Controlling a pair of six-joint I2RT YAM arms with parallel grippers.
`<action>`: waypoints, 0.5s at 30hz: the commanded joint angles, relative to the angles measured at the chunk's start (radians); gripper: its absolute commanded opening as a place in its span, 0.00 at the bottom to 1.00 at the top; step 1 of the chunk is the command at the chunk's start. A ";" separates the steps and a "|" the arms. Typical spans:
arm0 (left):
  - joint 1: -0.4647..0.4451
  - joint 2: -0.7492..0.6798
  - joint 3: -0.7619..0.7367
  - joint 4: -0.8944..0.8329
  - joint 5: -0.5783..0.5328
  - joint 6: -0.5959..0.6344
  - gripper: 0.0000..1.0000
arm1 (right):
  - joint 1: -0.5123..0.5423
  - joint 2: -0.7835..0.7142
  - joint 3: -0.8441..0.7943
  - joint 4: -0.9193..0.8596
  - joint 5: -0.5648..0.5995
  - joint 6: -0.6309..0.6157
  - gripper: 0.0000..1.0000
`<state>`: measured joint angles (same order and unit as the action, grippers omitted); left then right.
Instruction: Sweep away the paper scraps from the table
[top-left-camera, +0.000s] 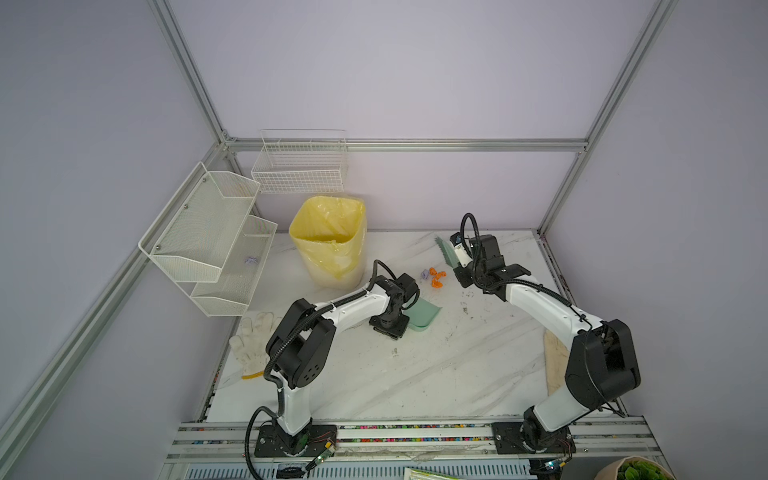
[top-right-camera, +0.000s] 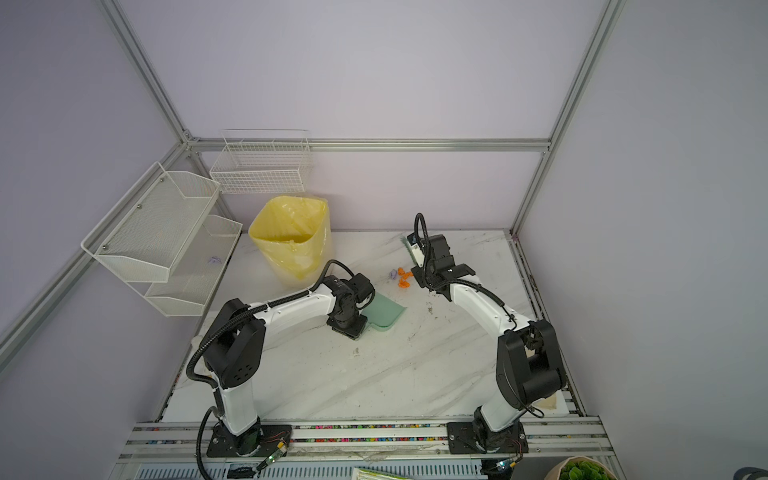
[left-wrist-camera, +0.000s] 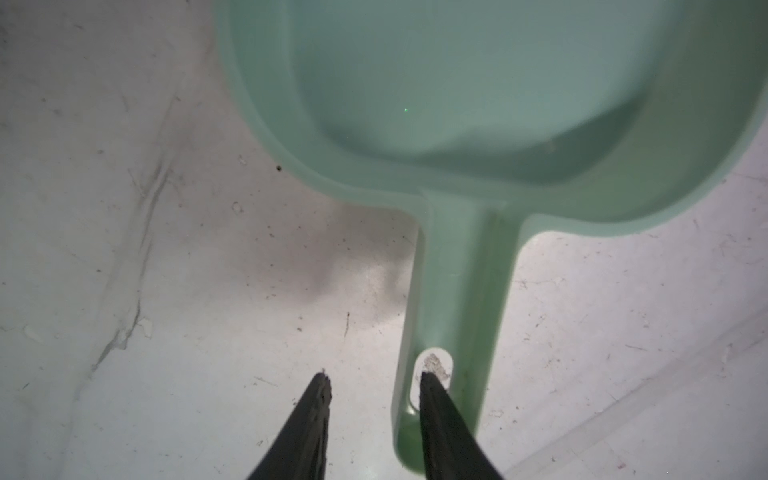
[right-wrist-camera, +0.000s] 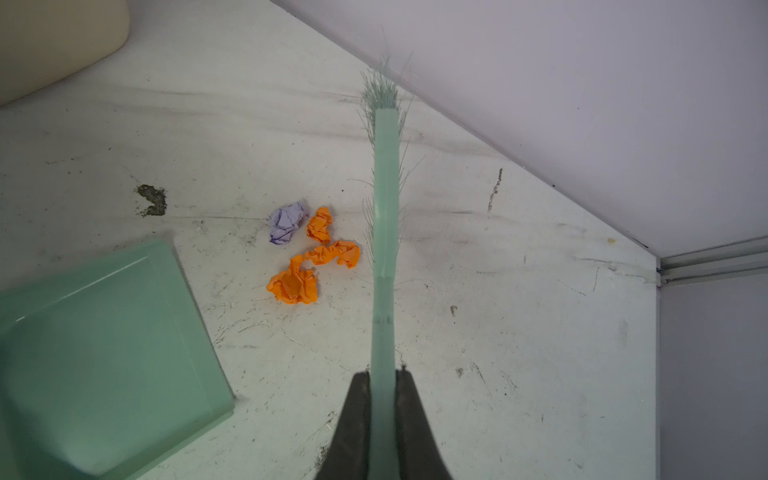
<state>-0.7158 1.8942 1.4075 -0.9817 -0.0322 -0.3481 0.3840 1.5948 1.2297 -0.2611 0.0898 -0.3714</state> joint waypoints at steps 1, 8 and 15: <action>-0.001 0.003 -0.030 0.027 0.015 0.006 0.36 | -0.004 -0.032 -0.007 0.015 0.008 -0.006 0.00; -0.001 0.014 -0.047 0.064 0.074 -0.009 0.34 | -0.004 -0.035 -0.003 0.016 0.007 -0.005 0.00; -0.001 0.022 -0.071 0.095 0.112 -0.026 0.18 | -0.005 -0.036 -0.005 0.016 0.010 -0.007 0.00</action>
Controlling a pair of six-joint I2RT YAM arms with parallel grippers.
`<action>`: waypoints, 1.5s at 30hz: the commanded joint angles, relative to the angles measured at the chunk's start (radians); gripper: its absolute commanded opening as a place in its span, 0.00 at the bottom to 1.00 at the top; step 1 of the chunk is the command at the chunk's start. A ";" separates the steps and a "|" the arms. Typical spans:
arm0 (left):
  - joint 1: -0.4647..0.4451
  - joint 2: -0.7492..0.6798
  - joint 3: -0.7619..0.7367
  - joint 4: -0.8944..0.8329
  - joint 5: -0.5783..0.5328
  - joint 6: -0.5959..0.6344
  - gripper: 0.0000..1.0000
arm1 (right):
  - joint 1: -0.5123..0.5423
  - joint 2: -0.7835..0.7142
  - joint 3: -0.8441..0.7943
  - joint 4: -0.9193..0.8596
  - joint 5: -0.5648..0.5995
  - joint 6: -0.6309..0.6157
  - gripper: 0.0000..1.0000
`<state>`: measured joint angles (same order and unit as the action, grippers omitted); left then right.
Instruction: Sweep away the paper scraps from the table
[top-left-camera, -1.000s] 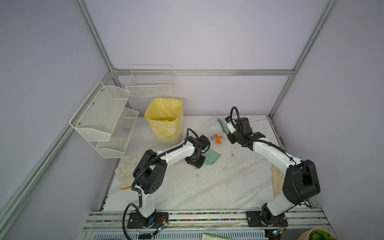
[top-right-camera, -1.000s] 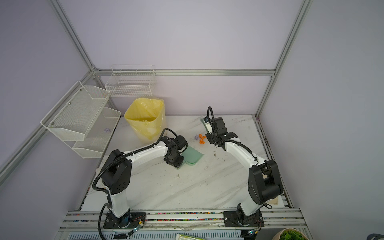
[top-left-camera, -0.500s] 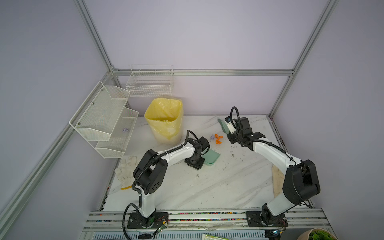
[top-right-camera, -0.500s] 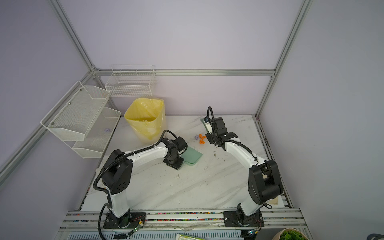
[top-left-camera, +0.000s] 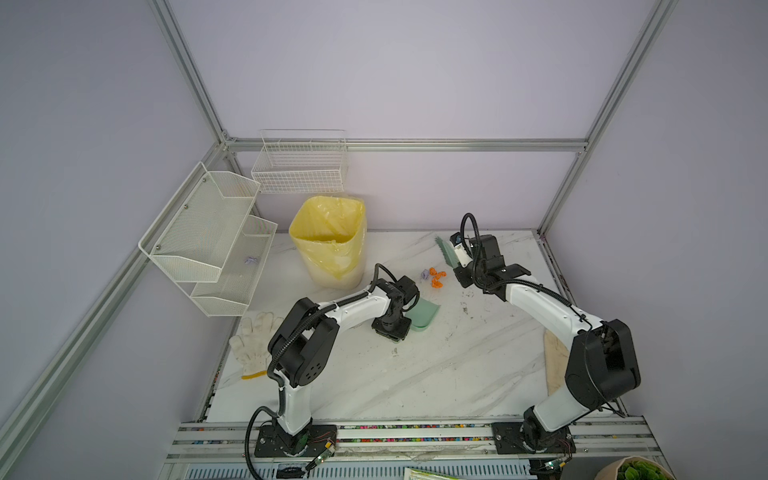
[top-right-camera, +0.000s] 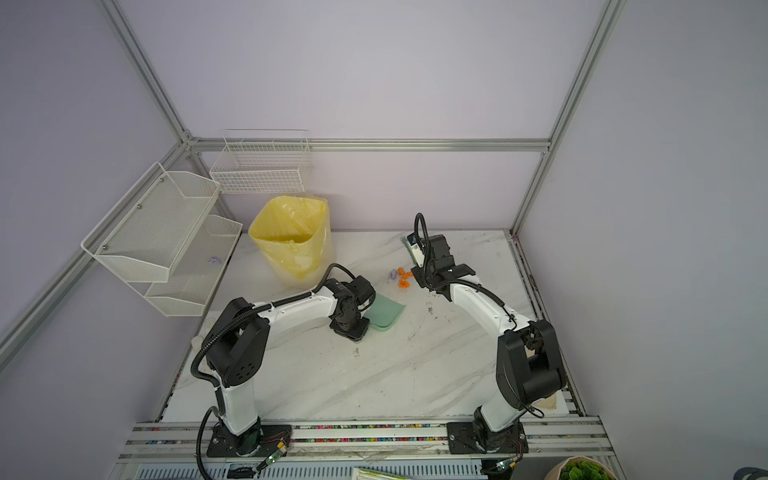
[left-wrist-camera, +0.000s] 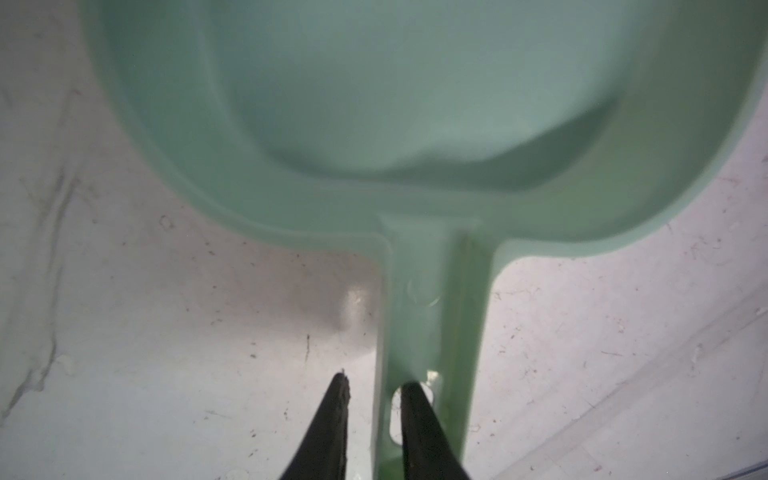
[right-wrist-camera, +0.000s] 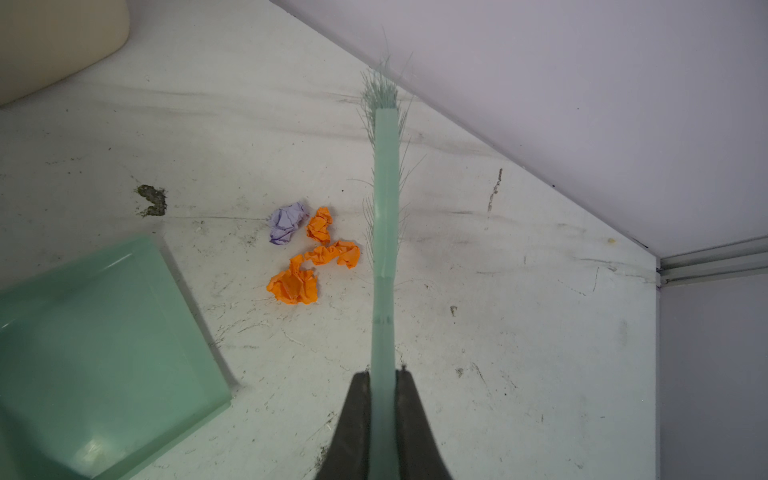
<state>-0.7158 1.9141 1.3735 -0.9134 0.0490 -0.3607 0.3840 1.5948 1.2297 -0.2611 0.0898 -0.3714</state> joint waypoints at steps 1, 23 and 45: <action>-0.002 0.003 -0.038 0.026 0.031 -0.012 0.15 | -0.004 -0.037 -0.004 0.015 0.011 -0.008 0.00; 0.032 0.005 0.218 -0.230 0.176 0.104 0.00 | -0.005 -0.065 -0.011 0.016 0.033 -0.026 0.00; 0.104 0.119 0.362 -0.308 0.234 0.141 0.00 | -0.005 -0.077 -0.019 0.001 -0.023 0.032 0.00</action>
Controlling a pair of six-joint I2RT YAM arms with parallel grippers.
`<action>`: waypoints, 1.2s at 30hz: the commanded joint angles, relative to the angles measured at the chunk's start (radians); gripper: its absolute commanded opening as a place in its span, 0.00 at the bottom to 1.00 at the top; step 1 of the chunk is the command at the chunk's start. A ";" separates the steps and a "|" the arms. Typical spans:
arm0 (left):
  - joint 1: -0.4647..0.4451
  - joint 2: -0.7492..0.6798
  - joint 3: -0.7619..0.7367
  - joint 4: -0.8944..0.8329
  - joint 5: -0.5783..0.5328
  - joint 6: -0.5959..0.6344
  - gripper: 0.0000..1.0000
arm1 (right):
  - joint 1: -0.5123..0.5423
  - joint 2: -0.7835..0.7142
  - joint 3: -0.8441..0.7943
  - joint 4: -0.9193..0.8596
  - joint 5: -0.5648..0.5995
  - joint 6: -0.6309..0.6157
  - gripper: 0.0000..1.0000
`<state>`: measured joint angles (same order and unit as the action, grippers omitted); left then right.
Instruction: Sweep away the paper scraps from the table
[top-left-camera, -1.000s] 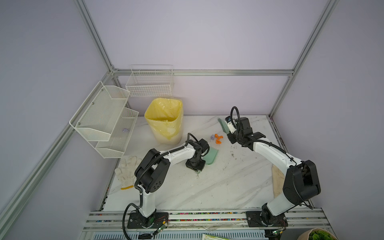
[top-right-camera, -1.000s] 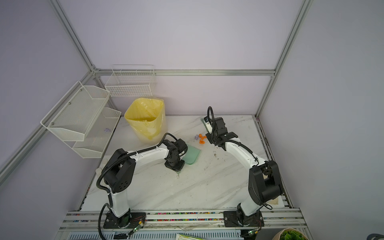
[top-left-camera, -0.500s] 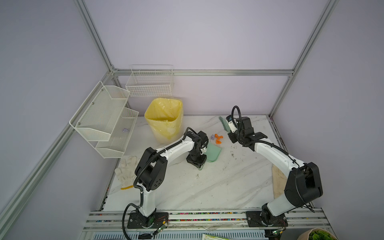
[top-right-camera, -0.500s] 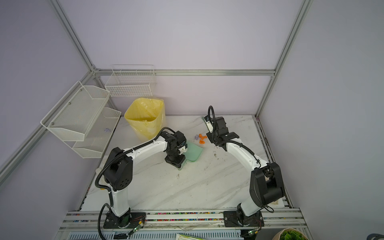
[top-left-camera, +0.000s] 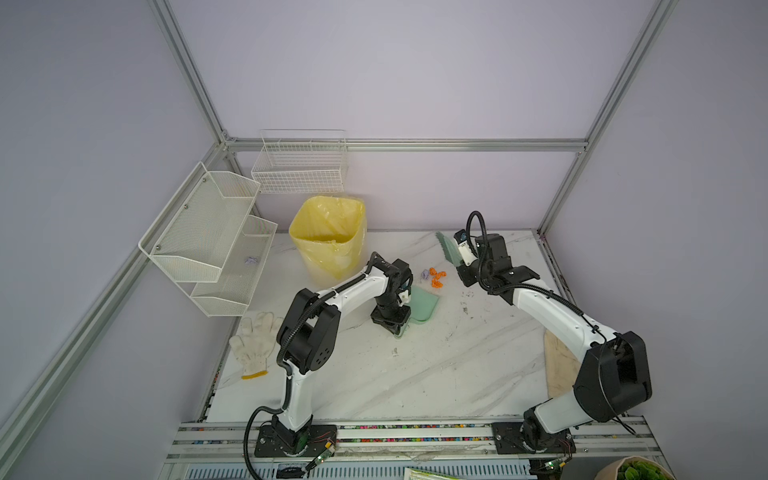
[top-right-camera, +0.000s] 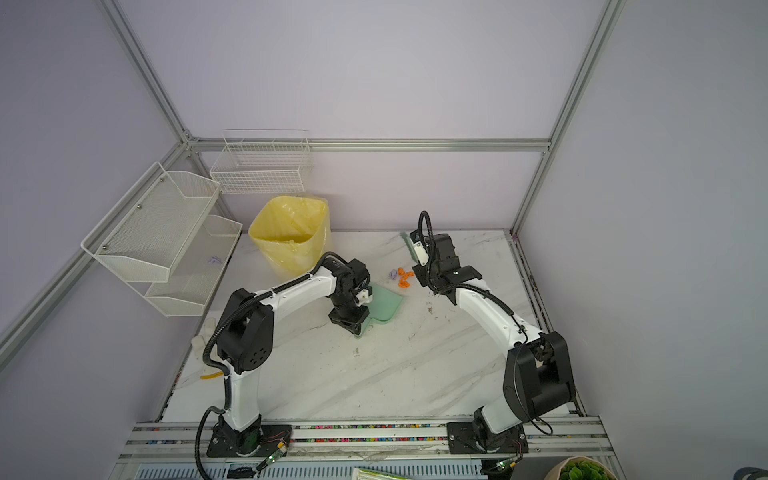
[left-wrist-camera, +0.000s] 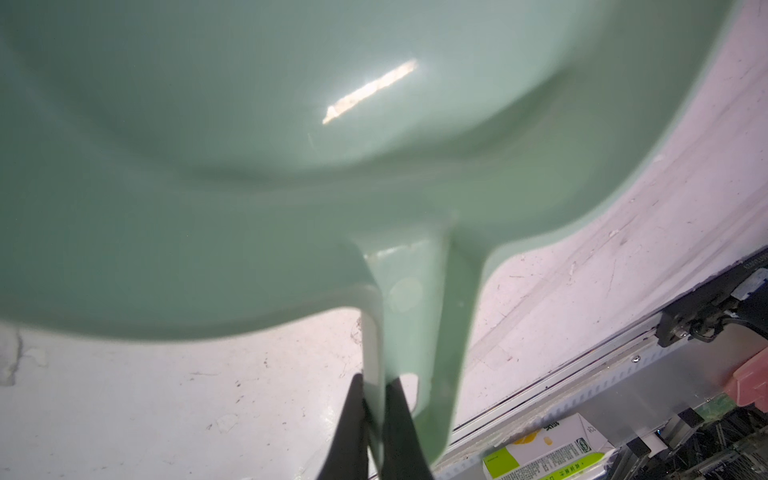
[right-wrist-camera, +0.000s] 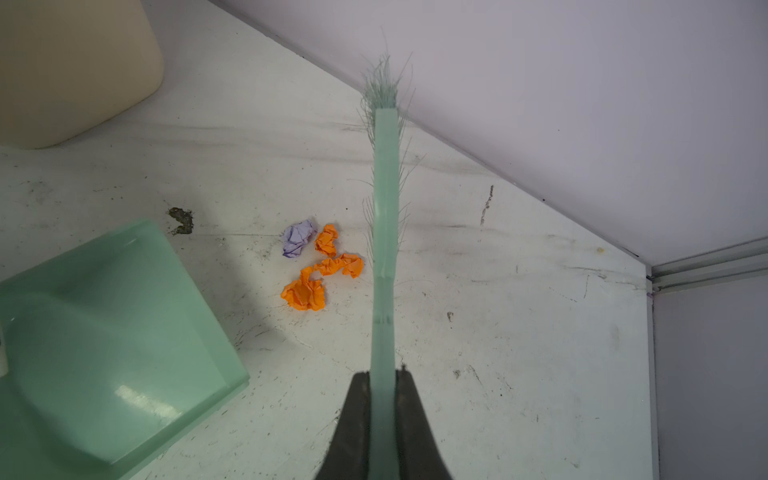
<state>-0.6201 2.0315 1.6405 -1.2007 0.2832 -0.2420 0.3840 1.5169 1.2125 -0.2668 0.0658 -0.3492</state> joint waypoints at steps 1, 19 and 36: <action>0.007 0.008 0.102 -0.023 -0.006 0.023 0.00 | -0.005 0.004 0.000 0.008 0.008 0.005 0.00; 0.014 0.132 0.254 -0.130 0.023 0.064 0.00 | -0.007 0.128 0.060 0.027 0.078 -0.083 0.00; 0.033 0.252 0.437 -0.198 0.027 0.050 0.00 | -0.011 0.306 0.126 0.027 0.108 -0.148 0.00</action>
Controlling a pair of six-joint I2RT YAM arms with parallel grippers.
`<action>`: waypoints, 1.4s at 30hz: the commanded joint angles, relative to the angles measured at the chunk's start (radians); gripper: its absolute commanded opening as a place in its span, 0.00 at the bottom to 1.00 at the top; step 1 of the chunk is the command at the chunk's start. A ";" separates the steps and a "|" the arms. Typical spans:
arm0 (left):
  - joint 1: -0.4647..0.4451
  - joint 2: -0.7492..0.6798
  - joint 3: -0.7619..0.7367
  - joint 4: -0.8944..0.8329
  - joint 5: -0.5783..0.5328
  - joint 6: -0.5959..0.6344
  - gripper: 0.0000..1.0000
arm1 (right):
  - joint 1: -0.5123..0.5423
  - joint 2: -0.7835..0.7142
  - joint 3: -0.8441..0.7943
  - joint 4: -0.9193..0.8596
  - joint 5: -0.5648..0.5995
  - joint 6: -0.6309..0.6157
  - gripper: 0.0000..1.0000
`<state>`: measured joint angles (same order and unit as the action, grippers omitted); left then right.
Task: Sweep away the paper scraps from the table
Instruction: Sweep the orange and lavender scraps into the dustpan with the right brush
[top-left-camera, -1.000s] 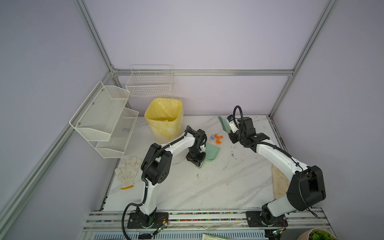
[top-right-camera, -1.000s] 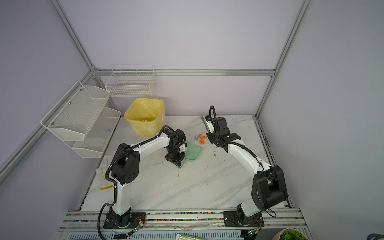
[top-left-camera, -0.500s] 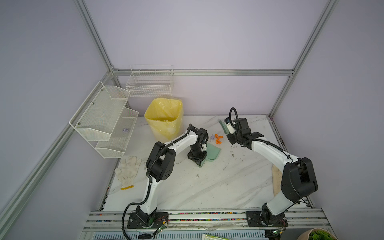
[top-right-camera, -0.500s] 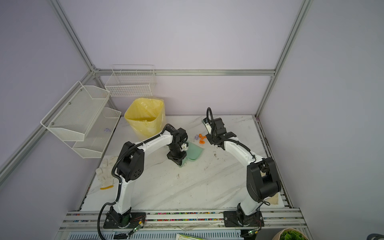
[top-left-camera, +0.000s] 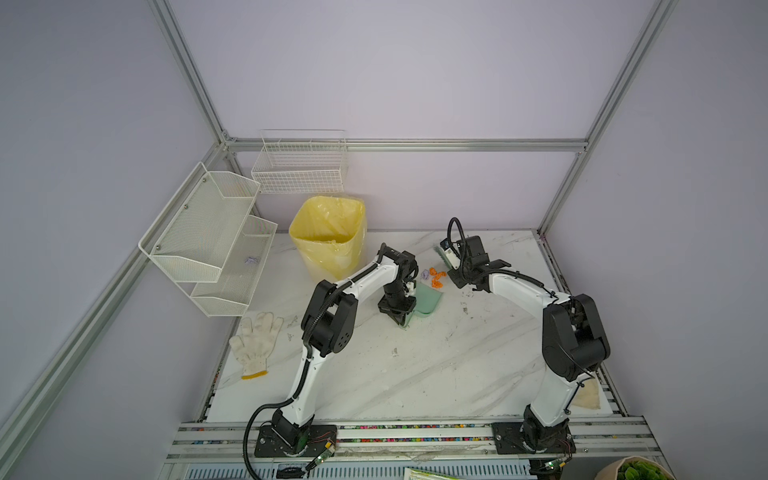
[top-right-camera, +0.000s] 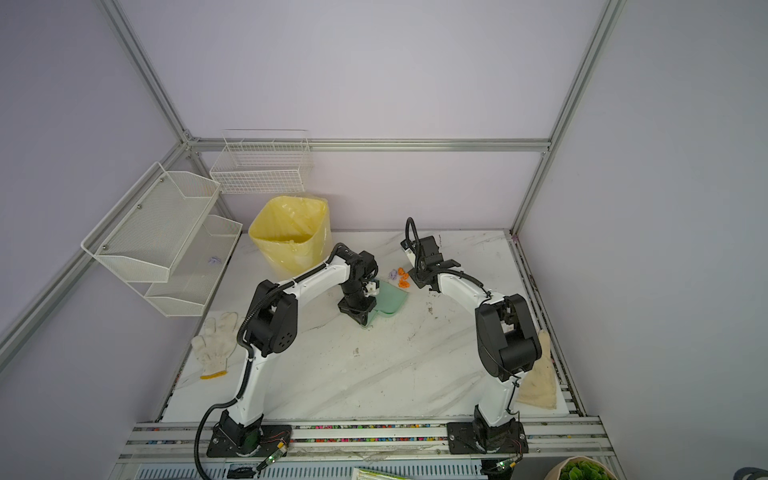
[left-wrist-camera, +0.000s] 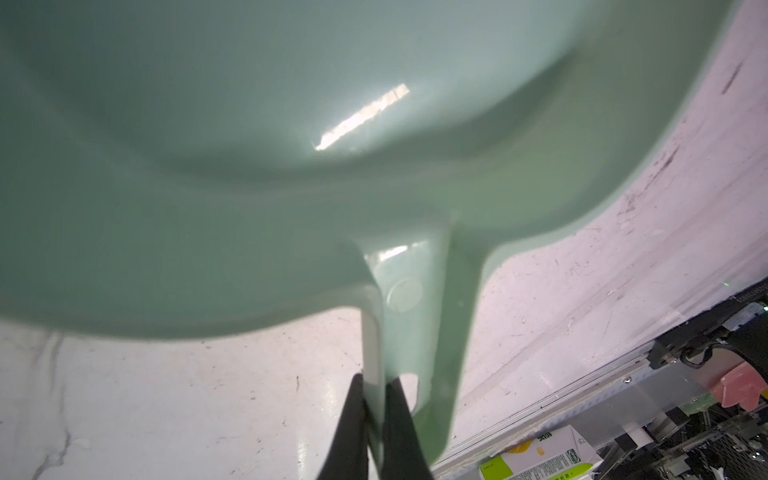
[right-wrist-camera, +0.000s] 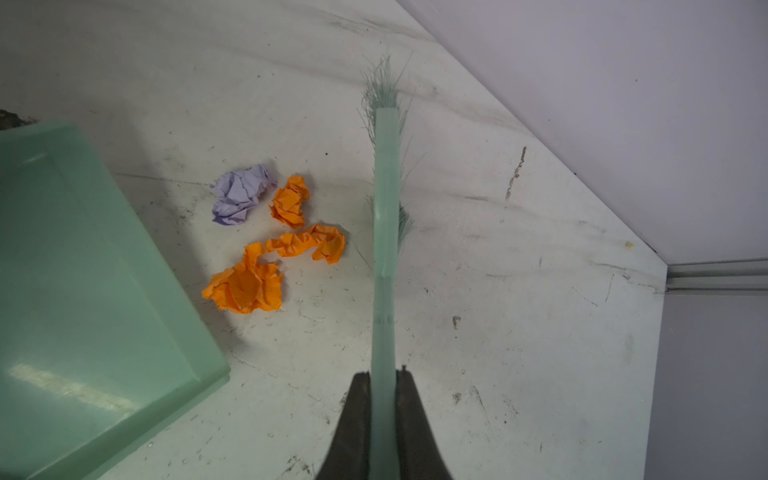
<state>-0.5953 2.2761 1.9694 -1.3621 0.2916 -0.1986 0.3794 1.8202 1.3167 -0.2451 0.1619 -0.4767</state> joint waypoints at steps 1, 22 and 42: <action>0.012 0.016 0.121 -0.042 0.021 0.005 0.00 | -0.007 -0.001 0.018 0.006 -0.005 -0.025 0.00; 0.033 0.090 0.201 -0.078 0.016 0.022 0.00 | 0.103 -0.206 -0.158 -0.007 -0.204 0.035 0.00; 0.073 -0.002 0.046 -0.045 0.027 0.039 0.00 | 0.124 -0.209 0.011 -0.055 -0.162 0.055 0.00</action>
<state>-0.5339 2.3581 2.0697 -1.4082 0.3019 -0.1879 0.5159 1.5524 1.2701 -0.3035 -0.0536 -0.3763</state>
